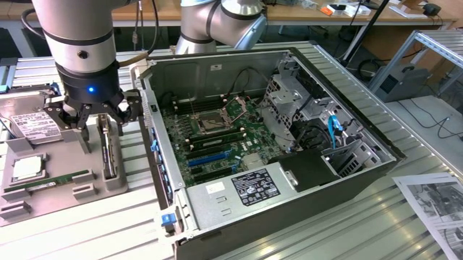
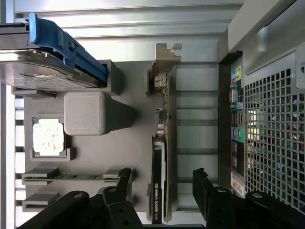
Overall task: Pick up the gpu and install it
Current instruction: 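Pick up the gpu and move the gpu toward the slot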
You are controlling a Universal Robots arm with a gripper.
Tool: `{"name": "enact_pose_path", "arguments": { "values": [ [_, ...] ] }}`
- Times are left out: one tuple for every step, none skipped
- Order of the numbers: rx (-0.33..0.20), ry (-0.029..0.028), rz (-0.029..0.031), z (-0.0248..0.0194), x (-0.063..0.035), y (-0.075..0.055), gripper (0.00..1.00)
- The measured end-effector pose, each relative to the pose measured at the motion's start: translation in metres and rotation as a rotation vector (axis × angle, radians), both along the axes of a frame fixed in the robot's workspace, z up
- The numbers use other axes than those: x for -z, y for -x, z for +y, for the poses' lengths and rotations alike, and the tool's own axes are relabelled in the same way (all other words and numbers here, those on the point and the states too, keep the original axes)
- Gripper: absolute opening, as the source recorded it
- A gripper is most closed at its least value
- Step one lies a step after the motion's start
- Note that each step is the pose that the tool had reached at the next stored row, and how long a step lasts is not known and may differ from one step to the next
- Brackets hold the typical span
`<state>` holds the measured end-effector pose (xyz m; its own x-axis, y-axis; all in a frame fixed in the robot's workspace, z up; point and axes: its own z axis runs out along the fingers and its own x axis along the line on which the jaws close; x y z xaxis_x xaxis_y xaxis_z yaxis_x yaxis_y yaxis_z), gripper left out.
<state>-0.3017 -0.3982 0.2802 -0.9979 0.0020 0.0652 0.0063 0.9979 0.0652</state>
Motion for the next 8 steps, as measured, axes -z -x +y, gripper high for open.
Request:
{"name": "enact_pose_path", "arguments": {
  "values": [
    [0.000,-0.0001,-0.0001,0.0000,0.0003,0.0000,0.63],
    [0.000,-0.0001,-0.0002,0.0000,0.0007,0.0000,0.63],
    [0.000,-0.0002,-0.0003,0.0000,0.0014,0.0000,0.63],
    [0.000,0.0000,-0.0001,0.0000,0.0018,0.0000,0.63],
    [0.000,0.0000,0.0000,0.0000,0.0024,0.0000,0.63],
    [0.000,-0.0001,-0.0001,0.0000,0.0033,0.0000,0.63],
    [0.000,0.0000,-0.0001,0.0000,0.0041,0.0000,0.63],
    [0.000,-0.0001,-0.0001,0.0000,0.0048,0.0000,0.63]
  ]
}}
